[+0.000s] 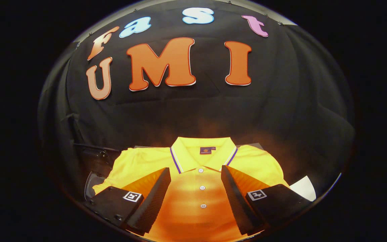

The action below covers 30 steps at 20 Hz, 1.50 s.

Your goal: Put the clothes into the washing machine and then close the washing machine lid.

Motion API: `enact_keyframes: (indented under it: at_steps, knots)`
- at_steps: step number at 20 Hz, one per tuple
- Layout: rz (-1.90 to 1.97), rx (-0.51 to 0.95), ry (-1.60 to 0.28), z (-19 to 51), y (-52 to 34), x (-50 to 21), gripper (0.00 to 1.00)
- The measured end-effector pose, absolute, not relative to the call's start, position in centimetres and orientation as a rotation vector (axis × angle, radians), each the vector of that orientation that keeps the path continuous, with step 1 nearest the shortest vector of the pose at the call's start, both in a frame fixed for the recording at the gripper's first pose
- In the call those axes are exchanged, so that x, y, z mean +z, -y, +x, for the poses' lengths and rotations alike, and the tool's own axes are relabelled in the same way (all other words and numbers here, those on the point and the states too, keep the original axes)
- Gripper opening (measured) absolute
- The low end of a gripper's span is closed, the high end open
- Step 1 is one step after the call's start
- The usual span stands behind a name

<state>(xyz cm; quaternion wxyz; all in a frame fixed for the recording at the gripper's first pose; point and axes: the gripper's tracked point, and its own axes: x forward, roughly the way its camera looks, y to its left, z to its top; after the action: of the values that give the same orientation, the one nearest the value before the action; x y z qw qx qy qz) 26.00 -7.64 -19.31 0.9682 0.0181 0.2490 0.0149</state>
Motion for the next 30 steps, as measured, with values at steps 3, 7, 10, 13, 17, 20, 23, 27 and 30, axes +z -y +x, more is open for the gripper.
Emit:
enact_keyframes:
  at_steps: [3,7,10,13,17,20,23,27,30]
  knots:
    - [0.05,0.008,-0.593,26.4,7.9,-21.6,0.98]
    - [0.046,0.009,-0.721,25.9,7.5,-23.9,0.99]
    - [0.048,0.003,-0.73,26.0,7.6,-23.6,0.99]
    - [0.048,0.004,-0.759,26.1,7.5,-23.7,0.99]
    - [0.03,0.012,-0.852,26.2,7.2,-23.8,0.99]
    - [0.041,-0.001,-0.895,26.2,7.2,-23.7,0.99]
    - [0.032,0.021,-0.892,26.3,7.3,-23.7,0.98]
    - [0.029,0.033,-0.897,26.3,7.0,-23.7,0.83]
    - [0.039,0.031,-0.922,26.3,7.3,-23.5,0.7]
